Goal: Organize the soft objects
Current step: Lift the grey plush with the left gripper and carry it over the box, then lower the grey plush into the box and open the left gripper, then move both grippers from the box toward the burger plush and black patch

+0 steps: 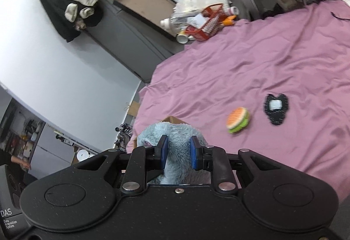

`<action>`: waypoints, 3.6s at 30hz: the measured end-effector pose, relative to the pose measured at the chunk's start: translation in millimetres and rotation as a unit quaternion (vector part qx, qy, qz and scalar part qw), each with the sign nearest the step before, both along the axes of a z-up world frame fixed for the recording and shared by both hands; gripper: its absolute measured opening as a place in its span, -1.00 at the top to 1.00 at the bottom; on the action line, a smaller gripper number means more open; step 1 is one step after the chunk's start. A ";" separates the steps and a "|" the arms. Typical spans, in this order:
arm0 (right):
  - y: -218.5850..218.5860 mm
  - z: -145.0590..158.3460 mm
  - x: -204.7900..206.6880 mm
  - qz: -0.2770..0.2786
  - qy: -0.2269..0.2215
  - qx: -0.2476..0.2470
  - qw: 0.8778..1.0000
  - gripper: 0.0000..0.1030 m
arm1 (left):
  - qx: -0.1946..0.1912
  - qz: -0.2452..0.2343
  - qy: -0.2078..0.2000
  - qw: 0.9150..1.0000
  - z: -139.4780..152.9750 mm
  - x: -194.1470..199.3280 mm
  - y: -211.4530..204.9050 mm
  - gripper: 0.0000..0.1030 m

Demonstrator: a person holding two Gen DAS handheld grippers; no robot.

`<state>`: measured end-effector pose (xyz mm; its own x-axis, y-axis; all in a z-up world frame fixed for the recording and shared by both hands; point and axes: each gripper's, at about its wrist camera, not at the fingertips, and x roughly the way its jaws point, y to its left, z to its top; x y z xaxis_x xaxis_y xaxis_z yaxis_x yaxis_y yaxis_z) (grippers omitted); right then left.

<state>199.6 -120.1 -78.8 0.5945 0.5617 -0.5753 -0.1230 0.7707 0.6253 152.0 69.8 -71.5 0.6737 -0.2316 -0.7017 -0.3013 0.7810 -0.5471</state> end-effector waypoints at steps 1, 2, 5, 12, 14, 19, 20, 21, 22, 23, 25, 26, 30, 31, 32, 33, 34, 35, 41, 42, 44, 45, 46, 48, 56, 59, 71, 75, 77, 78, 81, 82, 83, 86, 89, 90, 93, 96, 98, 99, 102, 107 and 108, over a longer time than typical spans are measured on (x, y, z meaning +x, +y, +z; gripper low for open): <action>5.9 0.6 1.7 0.003 -0.001 0.001 1.000 0.59 | -0.001 0.002 -0.003 1.000 0.9 0.0 6.4 0.64; 12.0 0.8 4.7 0.007 0.001 0.004 1.000 0.59 | -0.002 0.004 -0.003 1.000 1.5 0.2 12.9 0.64; 31.4 0.8 11.3 0.019 0.003 0.010 1.000 0.59 | 0.001 0.016 -0.002 1.000 4.0 1.3 31.9 0.64; 76.2 3.7 27.8 0.049 0.012 0.020 0.999 0.59 | 0.012 0.043 0.006 0.999 8.1 9.1 75.0 0.64; 86.8 4.2 35.4 0.056 0.016 0.022 0.998 0.59 | 0.012 0.049 0.010 0.999 9.2 13.9 86.0 0.64; 107.4 -1.2 52.5 0.073 0.026 0.023 0.997 0.59 | 0.018 0.058 0.025 0.998 5.9 30.9 106.0 0.64; 111.4 -4.2 56.9 0.075 0.029 0.023 0.996 0.59 | 0.021 0.058 0.030 0.998 3.9 35.8 109.2 0.64; 114.9 -6.9 61.4 0.079 0.032 0.023 0.996 0.59 | 0.022 0.058 0.034 0.997 1.4 38.9 112.2 0.64; 118.8 -10.4 65.1 0.083 0.034 0.022 0.996 0.59 | 0.024 0.060 0.039 0.997 -2.1 42.6 115.2 0.64; 123.1 -14.7 68.8 0.087 0.039 0.022 0.995 0.59 | 0.027 0.062 0.045 0.997 -5.7 46.5 118.0 0.64; 130.3 -24.1 75.8 0.093 0.054 0.021 0.994 0.59 | 0.026 0.068 0.059 0.996 -13.7 50.9 124.2 0.64; 133.4 -28.4 78.5 0.096 0.060 0.019 0.993 0.59 | 0.024 0.072 0.068 0.995 -18.7 53.8 127.4 0.64; 142.6 -43.0 89.9 0.108 0.079 0.017 0.991 0.59 | 0.024 0.081 0.090 0.992 -32.3 63.2 137.8 0.64; 144.3 -46.1 92.7 0.109 0.084 0.016 0.990 0.59 | 0.024 0.082 0.096 0.992 -35.6 66.3 139.2 0.64; 146.2 -49.3 95.8 0.110 0.089 0.016 0.990 0.59 | 0.024 0.084 0.101 0.991 -38.5 68.7 140.6 0.63; 148.0 -51.4 99.0 0.111 0.093 0.016 0.989 0.59 | 0.023 0.087 0.106 0.990 -40.9 71.4 142.0 0.63; 149.7 -53.4 101.5 0.113 0.094 0.015 0.989 0.58 | 0.025 0.088 0.110 0.990 -42.6 74.1 142.7 0.63; 151.2 -55.4 103.7 0.116 0.097 0.013 0.988 0.49 | 0.030 0.088 0.114 0.989 -43.8 77.2 142.8 0.63; 142.6 -63.9 111.5 0.119 0.125 0.017 0.985 0.16 | 0.063 0.088 0.138 0.984 -47.6 88.8 136.0 0.54; 138.9 -62.1 111.6 0.119 0.122 0.018 0.985 0.12 | 0.067 0.088 0.143 0.984 -47.8 89.6 135.2 0.52; 129.1 -56.1 110.1 0.119 0.113 0.013 0.986 0.02 | 0.086 0.089 0.146 0.982 -44.5 88.8 129.7 0.45; 124.1 -53.7 110.5 0.118 0.109 0.011 0.987 -0.05 | 0.092 0.090 0.146 0.981 -43.0 89.3 127.6 0.37; 117.2 -49.8 109.3 0.114 0.103 0.010 0.988 -0.22 | 0.099 0.091 0.146 0.980 -40.6 89.3 124.9 0.31; 103.9 -42.5 107.2 0.104 0.089 0.007 0.991 -0.39 | 0.109 0.093 0.140 0.980 -34.2 87.8 118.7 0.05; 36.8 -14.9 93.6 0.073 0.043 -0.008 0.996 -0.66 | 0.133 0.090 0.105 0.981 -7.5 76.7 86.6 -0.44; 17.0 -8.4 88.8 0.068 0.032 -0.012 0.997 -0.67 | 0.139 0.081 0.093 0.983 -1.4 74.2 73.0 -0.45; -49.0 1.3 76.5 0.024 0.019 -0.018 0.999 -0.88 | 0.150 0.058 0.067 0.985 19.4 64.9 27.5 -0.72; -68.3 -2.2 70.3 0.008 0.021 -0.022 1.000 -0.95 | 0.181 0.038 0.068 0.980 19.6 67.0 6.8 -0.76; -78.0 -5.7 66.8 0.002 0.022 -0.028 0.999 -0.99 | 0.175 0.029 0.073 0.981 17.6 68.4 -1.6 -0.77; -82.0 -7.6 65.7 0.001 0.023 -0.030 0.999 -0.99 | 0.173 0.025 0.075 0.982 16.5 68.8 -4.8 -0.78; -93.6 -14.7 64.1 -0.003 0.031 -0.031 0.999 -0.99 | 0.170 0.013 0.078 0.982 13.7 70.4 -15.9 -0.78; -97.1 -17.2 63.9 -0.003 0.032 -0.030 0.999 -0.99 | 0.165 0.012 0.078 0.983 12.6 70.7 -18.5 -0.78; -100.1 -19.5 63.8 -0.005 0.033 -0.031 0.999 -0.99 | 0.161 0.013 0.078 0.984 11.0 71.0 -20.9 -0.78; -108.6 -25.4 62.3 -0.016 0.034 -0.041 0.998 -0.99 | 0.155 0.017 0.081 0.985 7.1 71.3 -27.1 -0.78; -114.4 -32.4 61.8 -0.019 0.034 -0.044 0.998 -0.99 | 0.157 0.017 0.078 0.984 4.5 73.2 -33.3 -0.78; -116.2 -34.5 61.6 -0.021 0.035 -0.043 0.998 -0.99 | 0.157 0.015 0.078 0.984 3.4 74.9 -34.8 -0.78; -121.6 -42.6 63.3 -0.025 0.038 -0.039 0.998 -0.99 | 0.152 0.014 0.080 0.985 -2.0 80.0 -39.2 -0.78; -125.9 -47.0 65.3 -0.030 0.033 -0.034 0.998 -0.99 | 0.144 0.012 0.077 0.987 -8.1 85.5 -45.3 -0.78; -128.5 -52.6 66.7 -0.035 0.032 -0.034 0.998 -0.99 | 0.140 0.007 0.075 0.987 -13.6 90.2 -50.3 -0.77; -129.4 -56.0 68.0 -0.035 0.037 -0.032 0.998 -0.99 | 0.137 0.005 0.075 0.988 -16.2 92.3 -52.4 -0.76; -131.2 -64.9 73.5 -0.038 0.046 -0.023 0.998 -0.97 | 0.126 -0.003 0.078 0.989 -26.7 101.9 -58.6 -0.74; -140.1 -87.4 86.7 -0.075 0.085 -0.016 0.993 -0.57 | 0.098 -0.004 0.100 0.990 -49.8 118.9 -62.6 -0.72; -141.0 -92.5 89.0 -0.076 0.092 -0.007 0.993 -0.55 | 0.095 -0.006 0.101 0.990 -54.4 122.3 -63.5 -0.70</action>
<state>288.6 -261.1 -171.4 0.5551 0.4657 -0.6892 0.1103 0.7801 0.6159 274.3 6.3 -125.9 0.5125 -0.0891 -0.8540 -0.3808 0.8679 -0.3191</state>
